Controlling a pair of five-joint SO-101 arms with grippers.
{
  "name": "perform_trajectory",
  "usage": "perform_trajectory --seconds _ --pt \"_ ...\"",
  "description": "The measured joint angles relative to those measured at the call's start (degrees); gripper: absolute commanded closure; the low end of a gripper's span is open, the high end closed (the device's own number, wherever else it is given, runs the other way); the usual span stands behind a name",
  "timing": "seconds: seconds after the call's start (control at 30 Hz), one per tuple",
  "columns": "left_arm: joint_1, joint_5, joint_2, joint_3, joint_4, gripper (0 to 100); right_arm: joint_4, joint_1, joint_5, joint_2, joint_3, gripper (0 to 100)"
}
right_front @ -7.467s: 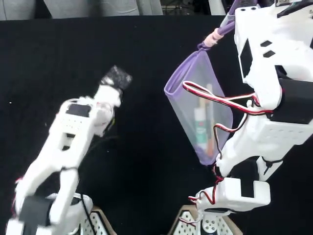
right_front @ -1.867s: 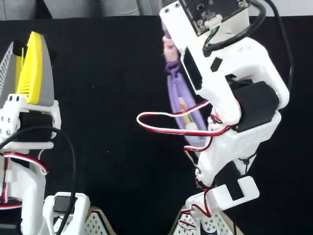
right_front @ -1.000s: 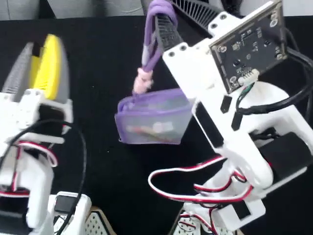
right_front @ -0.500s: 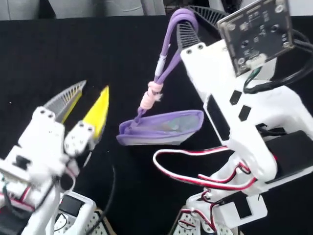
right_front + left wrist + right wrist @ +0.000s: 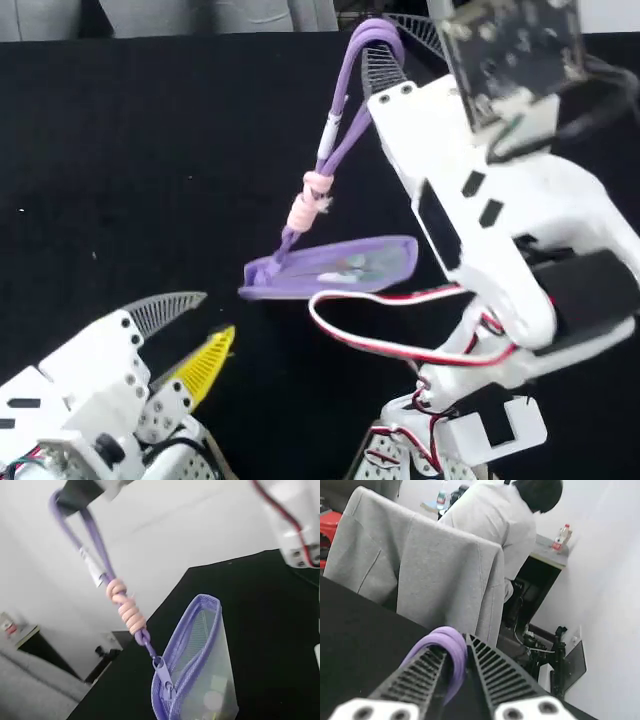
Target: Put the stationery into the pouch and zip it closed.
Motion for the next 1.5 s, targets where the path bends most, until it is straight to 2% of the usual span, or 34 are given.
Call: perform_trajectory --seconds 0.1,0.2,0.33,0.47,0.7,1.07,1.4,1.5 --pt "1.14 -4.04 0.00 3.78 -1.41 85 0.00 0.00 0.00 0.00 1.14 98.8" --pt "1.32 -6.86 0.09 10.46 -6.51 85 0.00 0.00 0.00 0.00 1.67 98.8" --pt "1.32 -7.56 0.18 17.93 -13.80 85 0.00 0.00 0.00 0.00 1.76 98.8" --pt "1.32 -7.82 0.18 19.43 -18.20 85 0.00 0.00 0.00 0.00 1.76 98.8" --pt "1.32 -7.82 0.09 19.43 -19.16 85 0.00 0.00 0.00 0.00 1.76 98.8" --pt "-7.56 -7.91 0.09 16.88 -19.16 85 0.00 0.00 0.00 0.00 1.76 98.8" --pt "-8.09 -9.85 0.09 18.55 -19.43 85 0.44 0.00 0.00 0.00 1.76 98.8" --pt "-8.09 -10.90 0.09 21.71 -22.24 85 1.76 0.00 2.46 0.00 1.76 98.8"
